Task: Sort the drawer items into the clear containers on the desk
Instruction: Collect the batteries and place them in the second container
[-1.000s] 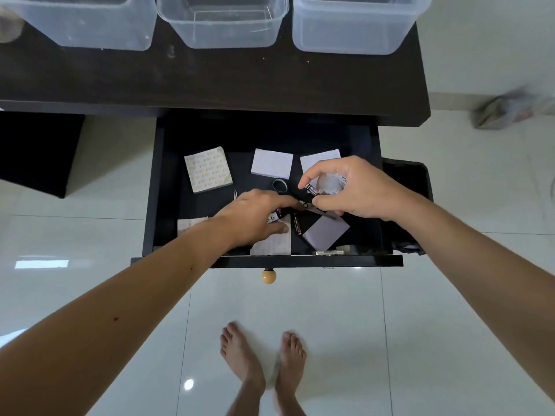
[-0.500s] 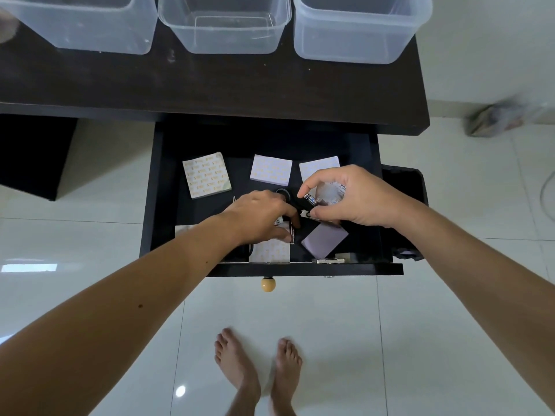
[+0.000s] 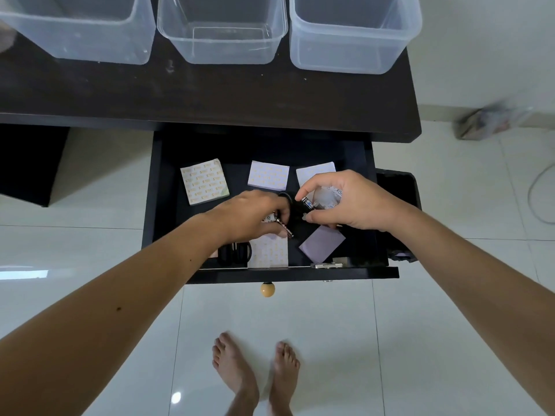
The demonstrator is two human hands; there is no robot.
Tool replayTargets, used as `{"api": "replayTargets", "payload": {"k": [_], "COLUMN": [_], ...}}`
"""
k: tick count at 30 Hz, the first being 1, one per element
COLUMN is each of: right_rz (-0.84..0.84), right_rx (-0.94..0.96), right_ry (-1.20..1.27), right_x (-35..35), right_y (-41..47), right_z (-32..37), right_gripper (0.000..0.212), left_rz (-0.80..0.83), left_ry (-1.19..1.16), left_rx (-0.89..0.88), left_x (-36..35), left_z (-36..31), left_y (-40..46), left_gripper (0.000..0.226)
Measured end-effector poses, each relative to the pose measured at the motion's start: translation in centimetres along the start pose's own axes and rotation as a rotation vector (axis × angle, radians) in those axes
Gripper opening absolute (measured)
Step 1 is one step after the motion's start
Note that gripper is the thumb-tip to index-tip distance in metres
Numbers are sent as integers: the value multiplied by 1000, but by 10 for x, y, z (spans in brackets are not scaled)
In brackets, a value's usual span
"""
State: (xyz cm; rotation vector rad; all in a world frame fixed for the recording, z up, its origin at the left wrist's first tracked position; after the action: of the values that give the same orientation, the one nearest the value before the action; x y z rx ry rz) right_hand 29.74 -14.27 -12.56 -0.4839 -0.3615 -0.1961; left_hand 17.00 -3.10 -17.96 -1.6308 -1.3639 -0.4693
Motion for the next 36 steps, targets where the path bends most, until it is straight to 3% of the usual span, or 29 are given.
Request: {"api": "replayTargets", "payload": {"k": [6, 12, 21, 28, 36], "right_rz": [31, 101, 108, 16, -59], "right_rx": [-7, 64, 181, 295, 276], "right_ry": [19, -11, -38, -117, -225], "right_x": [-11, -37, -40, -17, -13], "right_y": [6, 26, 72, 152, 253], "right_z": [34, 111, 246, 328, 333], "right_gripper": [34, 34, 32, 33, 32], "left_rz": [-149, -348, -633, -818, -800], "left_ry": [-280, -551, -582, -550, -425], "left_rx": [121, 187, 318, 370, 499], "left_x": [34, 81, 203, 302, 332], "left_z": [28, 57, 109, 149, 204], "left_y": [-50, -114, -197, -187, -134], "left_gripper": [17, 15, 7, 9, 9]}}
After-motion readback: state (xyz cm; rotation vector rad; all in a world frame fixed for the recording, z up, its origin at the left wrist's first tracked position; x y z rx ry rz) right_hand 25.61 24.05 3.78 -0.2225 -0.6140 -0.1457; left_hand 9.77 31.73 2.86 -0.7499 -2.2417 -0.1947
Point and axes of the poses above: each hand's wrist, its own y-axis towards the middle knuckle, its own x-axis out of the back of the hand, z = x × y, the point moved 7 cm from there along y, towards the middle knuckle, and after that the axes turned 9 degrees about y, right-handed, at the moved point
